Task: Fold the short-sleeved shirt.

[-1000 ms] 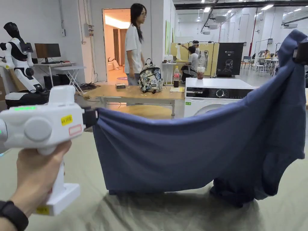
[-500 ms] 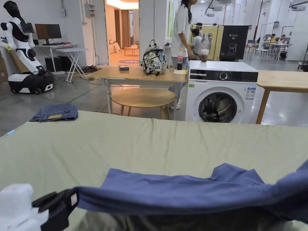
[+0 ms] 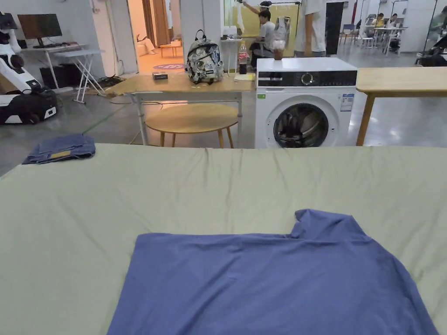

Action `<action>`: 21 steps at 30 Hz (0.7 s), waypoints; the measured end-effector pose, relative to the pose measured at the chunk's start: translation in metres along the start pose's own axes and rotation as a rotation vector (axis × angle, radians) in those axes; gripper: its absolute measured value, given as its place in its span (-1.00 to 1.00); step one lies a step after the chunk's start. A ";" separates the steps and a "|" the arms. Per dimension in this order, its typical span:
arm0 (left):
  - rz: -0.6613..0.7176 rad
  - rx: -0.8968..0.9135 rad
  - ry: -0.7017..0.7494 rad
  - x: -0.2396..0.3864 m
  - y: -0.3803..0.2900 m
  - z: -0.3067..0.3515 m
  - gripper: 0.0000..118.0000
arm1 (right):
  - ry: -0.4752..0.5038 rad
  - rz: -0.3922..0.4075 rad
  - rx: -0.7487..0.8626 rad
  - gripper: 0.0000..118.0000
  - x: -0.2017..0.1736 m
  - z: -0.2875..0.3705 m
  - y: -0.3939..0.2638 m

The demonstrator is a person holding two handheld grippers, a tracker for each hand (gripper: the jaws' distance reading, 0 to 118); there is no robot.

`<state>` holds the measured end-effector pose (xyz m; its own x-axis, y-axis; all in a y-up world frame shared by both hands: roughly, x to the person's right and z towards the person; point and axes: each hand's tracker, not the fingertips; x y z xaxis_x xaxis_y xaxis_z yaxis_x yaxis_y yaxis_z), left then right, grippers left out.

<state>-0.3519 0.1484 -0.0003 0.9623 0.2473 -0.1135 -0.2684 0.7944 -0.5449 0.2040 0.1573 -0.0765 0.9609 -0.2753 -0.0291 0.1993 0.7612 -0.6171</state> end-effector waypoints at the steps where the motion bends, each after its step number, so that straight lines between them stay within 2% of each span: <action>1: 0.004 -0.016 0.013 0.000 -0.002 -0.001 -0.60 | 0.002 -0.015 -0.015 -0.19 0.004 -0.004 -0.005; 2: 0.005 -0.017 0.010 -0.001 -0.003 0.000 -0.29 | 0.008 -0.015 -0.049 0.18 0.008 -0.008 -0.009; 3: 0.010 -0.010 0.012 -0.002 -0.005 0.003 0.05 | -0.002 -0.024 -0.040 0.37 0.013 -0.010 -0.013; 4: 0.018 0.002 0.018 -0.001 -0.003 0.007 0.19 | -0.025 -0.041 -0.038 0.37 0.022 -0.009 -0.015; 6: 0.026 0.068 0.012 0.002 0.004 0.021 0.19 | -0.053 -0.046 -0.007 0.37 0.029 0.003 -0.010; 7: 0.016 0.113 0.027 0.007 0.010 0.031 0.19 | -0.078 -0.017 0.043 0.37 0.027 0.015 -0.004; 10: -0.055 0.262 0.035 0.027 0.032 0.060 0.19 | -0.103 0.143 0.168 0.38 0.005 0.049 0.018; 11: -0.085 0.295 0.035 0.038 0.042 0.071 0.19 | -0.110 0.172 0.198 0.38 -0.003 0.057 0.026; 12: -0.107 0.342 0.048 0.049 0.052 0.079 0.19 | -0.113 0.181 0.217 0.38 -0.011 0.063 0.033; 16: -0.188 0.464 0.057 0.086 0.075 0.100 0.19 | 0.003 0.166 0.283 0.37 -0.039 0.075 0.052; 17: -0.210 0.488 0.052 0.092 0.077 0.100 0.19 | 0.020 0.178 0.291 0.34 -0.046 0.075 0.054; 18: -0.194 0.495 0.053 0.098 0.079 0.099 0.19 | 0.021 0.189 0.300 0.20 -0.054 0.074 0.054; 20: -0.186 0.530 0.047 0.106 0.081 0.100 0.11 | 0.082 0.253 0.336 -0.35 -0.063 0.069 0.051; 21: -0.200 0.522 0.032 0.107 0.082 0.096 -0.07 | 0.073 0.271 0.339 -0.56 -0.070 0.067 0.049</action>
<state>-0.2752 0.2934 0.0226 0.9954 0.0532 -0.0794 -0.0592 0.9954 -0.0756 0.1593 0.2532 -0.0526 0.9735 -0.0710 -0.2176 0.0057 0.9578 -0.2873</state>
